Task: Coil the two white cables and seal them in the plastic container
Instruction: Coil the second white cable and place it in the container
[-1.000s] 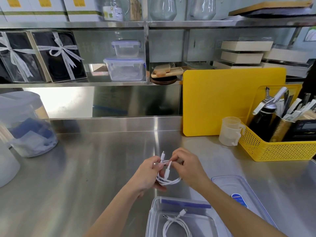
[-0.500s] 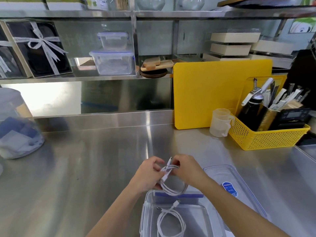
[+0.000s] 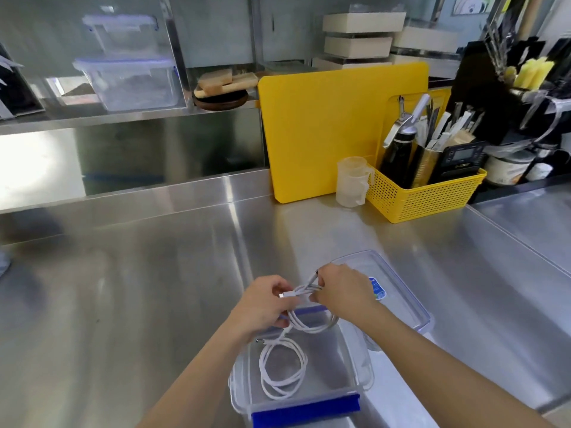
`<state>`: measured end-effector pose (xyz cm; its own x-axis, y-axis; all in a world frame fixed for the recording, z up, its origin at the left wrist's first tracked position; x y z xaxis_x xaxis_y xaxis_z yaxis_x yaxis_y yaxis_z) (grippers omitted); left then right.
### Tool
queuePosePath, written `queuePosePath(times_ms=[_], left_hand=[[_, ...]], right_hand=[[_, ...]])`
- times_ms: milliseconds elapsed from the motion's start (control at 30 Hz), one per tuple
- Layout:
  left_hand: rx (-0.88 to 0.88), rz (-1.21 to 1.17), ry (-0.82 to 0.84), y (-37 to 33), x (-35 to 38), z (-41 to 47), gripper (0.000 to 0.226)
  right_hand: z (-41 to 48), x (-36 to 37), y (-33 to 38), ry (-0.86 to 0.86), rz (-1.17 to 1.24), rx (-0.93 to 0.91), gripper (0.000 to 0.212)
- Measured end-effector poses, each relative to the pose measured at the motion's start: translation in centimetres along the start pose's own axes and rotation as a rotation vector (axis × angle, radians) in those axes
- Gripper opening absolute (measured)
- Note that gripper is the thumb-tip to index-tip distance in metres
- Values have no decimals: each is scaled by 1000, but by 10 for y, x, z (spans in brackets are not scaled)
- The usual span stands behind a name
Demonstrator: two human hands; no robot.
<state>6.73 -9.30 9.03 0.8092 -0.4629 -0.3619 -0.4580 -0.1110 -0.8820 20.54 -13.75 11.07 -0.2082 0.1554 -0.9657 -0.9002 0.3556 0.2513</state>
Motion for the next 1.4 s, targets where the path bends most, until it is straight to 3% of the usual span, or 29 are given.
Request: queuePosePath(times_ms=[167, 300, 533, 767, 967, 1133, 1267, 1400], left_hand=[[157, 225, -162, 9, 0, 7, 7], [175, 369, -86, 19, 13, 7, 3], [294, 762, -136, 35, 41, 3, 23], [473, 951, -115, 43, 61, -2, 31], [511, 1038, 18, 42, 64, -5, 28], [455, 1108, 151, 32, 60, -1, 29], [547, 1050, -6, -4, 57, 0, 25], [617, 911, -155, -36, 64, 7, 26]], right_hand=[[-14, 13, -1, 165, 27, -154, 16], [-20, 18, -2, 93, -115, -230, 13], [-29, 31, -1, -22, -391, -379, 19], [-42, 58, -14, 37, -509, -471, 26], [-45, 53, -15, 21, -426, -487, 27], [-42, 41, -17, 2, -216, -458, 26], [-35, 22, -30, -163, 102, -377, 19], [-29, 7, -48, -341, 178, -293, 17]])
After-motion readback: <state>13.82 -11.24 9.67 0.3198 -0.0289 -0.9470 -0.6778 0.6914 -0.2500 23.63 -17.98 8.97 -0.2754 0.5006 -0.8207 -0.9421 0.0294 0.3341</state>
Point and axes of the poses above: each hand's wrist, its own z-axis towards the middle knuckle, its own x-axis out of the palm, y = z × x, the point moved 5 cm from there along z, towards the middle knuckle, and after that the axes turned 10 degrees about -y, right-handed, at the moved point
